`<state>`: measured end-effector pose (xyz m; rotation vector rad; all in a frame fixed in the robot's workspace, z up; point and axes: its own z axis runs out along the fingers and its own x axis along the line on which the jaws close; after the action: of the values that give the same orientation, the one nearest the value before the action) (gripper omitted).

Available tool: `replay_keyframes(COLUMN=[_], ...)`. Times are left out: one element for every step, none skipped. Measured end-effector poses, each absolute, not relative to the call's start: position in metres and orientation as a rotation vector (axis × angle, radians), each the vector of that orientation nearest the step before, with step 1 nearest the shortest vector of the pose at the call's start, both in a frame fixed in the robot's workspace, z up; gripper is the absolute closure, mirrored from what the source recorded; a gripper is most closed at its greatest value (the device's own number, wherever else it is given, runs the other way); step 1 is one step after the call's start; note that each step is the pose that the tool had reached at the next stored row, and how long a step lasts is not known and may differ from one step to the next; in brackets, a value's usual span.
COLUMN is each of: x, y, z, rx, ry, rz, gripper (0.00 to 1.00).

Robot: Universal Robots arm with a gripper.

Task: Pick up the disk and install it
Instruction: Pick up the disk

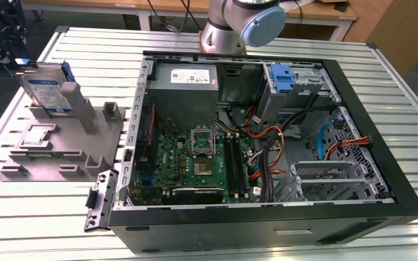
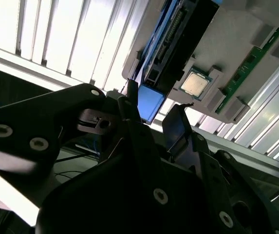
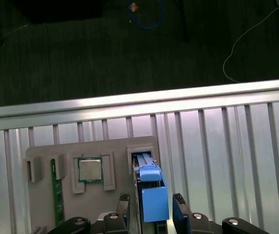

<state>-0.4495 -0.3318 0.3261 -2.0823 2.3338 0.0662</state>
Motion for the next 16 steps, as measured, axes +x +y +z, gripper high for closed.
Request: replay_keyframes(x=[-0.4497, -0.4501, -0.4503, -0.4506, -0.4508, -0.4508, -0.4508, -0.4509, -0.4508, -0.4508, -0.4508, -0.4508, -0.4508, -0.4508, -0.4508, -0.4508], y=[-0.3318, -0.3318, -0.3318, -0.3318, -0.3318, -0.3318, -0.3318, -0.3318, -0.3318, -0.3318, -0.3318, -0.3318, -0.3318, -0.3318, -0.3318, -0.3318], z=[0.3253, 0.3244, 0.3235, 0.3226, 0.3219, 0.3215, 0.3213, 0.3213, 0.3207, 0.3203, 0.3203, 0.3203, 0.3203, 0.3203, 0.3202, 0.3199], rx=[-2.086, -2.088, -2.09, -2.092, -2.094, -2.095, -2.096, -2.096, -2.096, -2.096, -2.096, -2.096, -2.096, -2.096, -2.096, -2.096], ry=[2.331, 2.329, 2.327, 2.325, 2.324, 2.323, 2.322, 2.322, 2.322, 2.322, 2.322, 2.322, 2.322, 2.322, 2.322, 2.322], rz=[0.066, 0.066, 0.066, 0.066, 0.066, 0.066, 0.067, 0.067, 0.066, 0.066, 0.066, 0.066, 0.066, 0.066, 0.066, 0.066], gripper=[0.53, 0.53, 0.53, 0.53, 0.53, 0.53, 0.53, 0.53, 0.53, 0.53, 0.53, 0.53, 0.53, 0.53, 0.53, 0.53])
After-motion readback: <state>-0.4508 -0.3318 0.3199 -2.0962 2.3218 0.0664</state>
